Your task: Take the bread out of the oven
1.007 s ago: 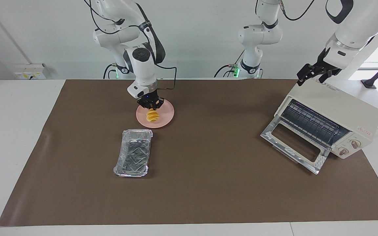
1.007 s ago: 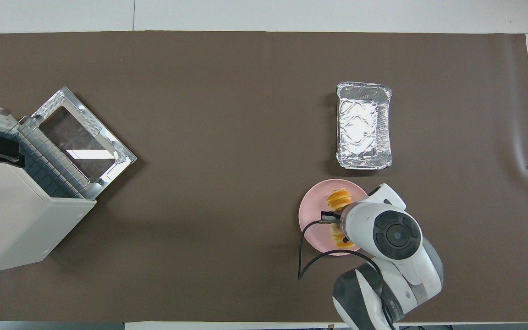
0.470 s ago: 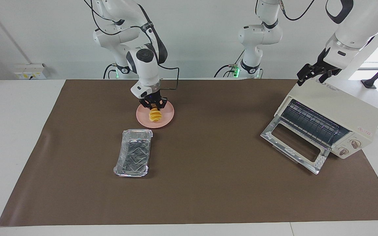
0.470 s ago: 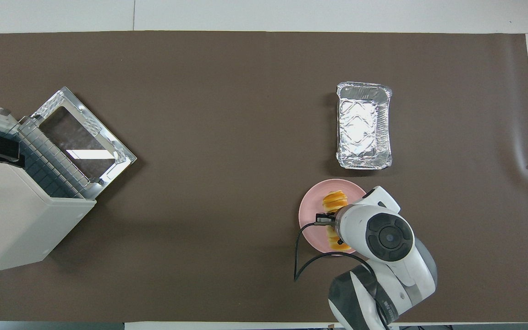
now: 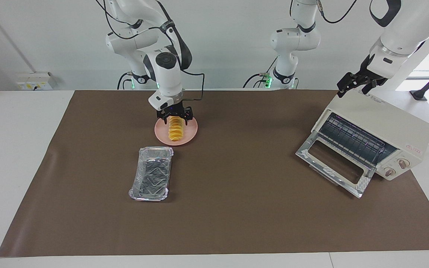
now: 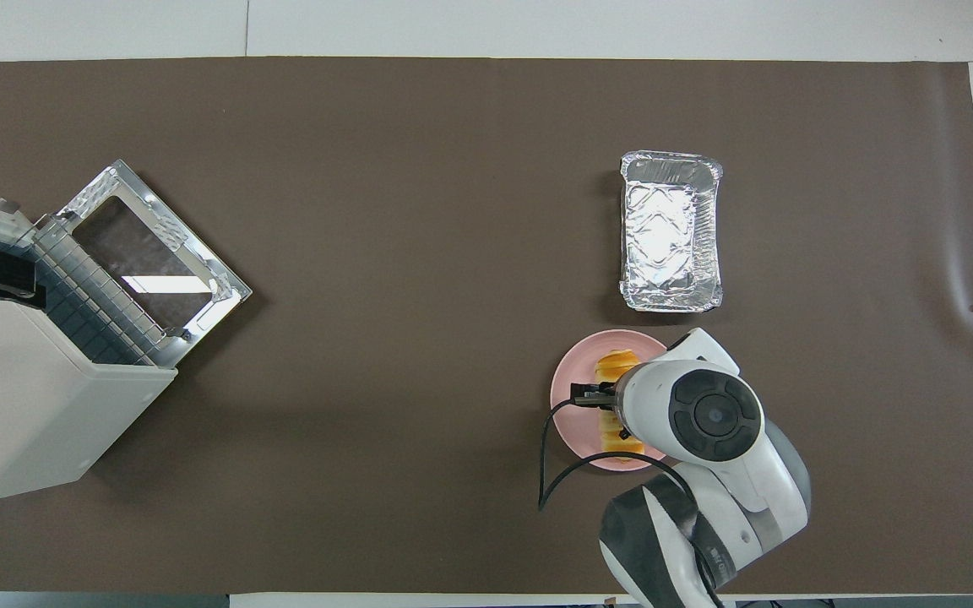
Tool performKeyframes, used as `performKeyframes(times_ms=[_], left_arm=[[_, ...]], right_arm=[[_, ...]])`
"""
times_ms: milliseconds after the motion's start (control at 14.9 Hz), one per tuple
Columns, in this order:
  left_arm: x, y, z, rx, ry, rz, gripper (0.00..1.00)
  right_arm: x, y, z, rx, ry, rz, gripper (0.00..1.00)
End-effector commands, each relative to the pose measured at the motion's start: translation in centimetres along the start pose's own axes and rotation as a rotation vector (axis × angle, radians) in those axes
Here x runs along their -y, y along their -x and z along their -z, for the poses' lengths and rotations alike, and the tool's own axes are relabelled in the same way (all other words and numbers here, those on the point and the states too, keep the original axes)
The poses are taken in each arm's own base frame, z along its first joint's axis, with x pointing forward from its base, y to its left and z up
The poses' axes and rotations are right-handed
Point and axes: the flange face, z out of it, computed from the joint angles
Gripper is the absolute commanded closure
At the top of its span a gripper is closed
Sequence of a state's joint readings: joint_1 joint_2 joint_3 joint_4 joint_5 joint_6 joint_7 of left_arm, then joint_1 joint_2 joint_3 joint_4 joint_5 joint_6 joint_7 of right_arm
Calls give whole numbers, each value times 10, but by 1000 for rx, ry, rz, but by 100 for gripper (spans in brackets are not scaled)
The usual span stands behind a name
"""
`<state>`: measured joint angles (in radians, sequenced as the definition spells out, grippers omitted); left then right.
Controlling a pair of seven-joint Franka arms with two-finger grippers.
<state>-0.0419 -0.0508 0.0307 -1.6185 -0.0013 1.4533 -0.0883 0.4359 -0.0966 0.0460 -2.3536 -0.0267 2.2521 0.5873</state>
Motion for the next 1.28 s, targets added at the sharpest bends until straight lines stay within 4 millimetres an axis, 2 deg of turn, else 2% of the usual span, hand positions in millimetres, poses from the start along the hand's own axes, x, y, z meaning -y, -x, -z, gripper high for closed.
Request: performKeyframes(times_ms=[0, 134, 269, 336, 537, 672, 739, 940, 1209], left_arm=[[1, 7, 1, -12, 20, -3, 0], [2, 7, 1, -12, 21, -1, 0], [1, 7, 1, -12, 20, -3, 0], [1, 6, 1, -13, 21, -3, 0], [1, 6, 1, -13, 21, -3, 0], [1, 7, 1, -12, 20, -3, 0], [1, 7, 1, -12, 20, -3, 0], [1, 7, 1, -12, 20, -3, 0], [1, 6, 0, -10, 20, -3, 0]], right_arm=[[-9, -40, 62, -18, -18, -10, 0], [-39, -69, 97, -46, -28, 30, 0], [-94, -101, 133, -72, -29, 105, 0], [-117, -110, 148, -68, -31, 146, 0], [-167, -119, 202, -29, -41, 225, 0], [-190, -114, 229, 28, -40, 269, 0], [-197, -111, 239, 49, -39, 277, 0], [-200, -106, 254, 112, -33, 280, 0], [-197, -106, 244, 125, -24, 280, 0]])
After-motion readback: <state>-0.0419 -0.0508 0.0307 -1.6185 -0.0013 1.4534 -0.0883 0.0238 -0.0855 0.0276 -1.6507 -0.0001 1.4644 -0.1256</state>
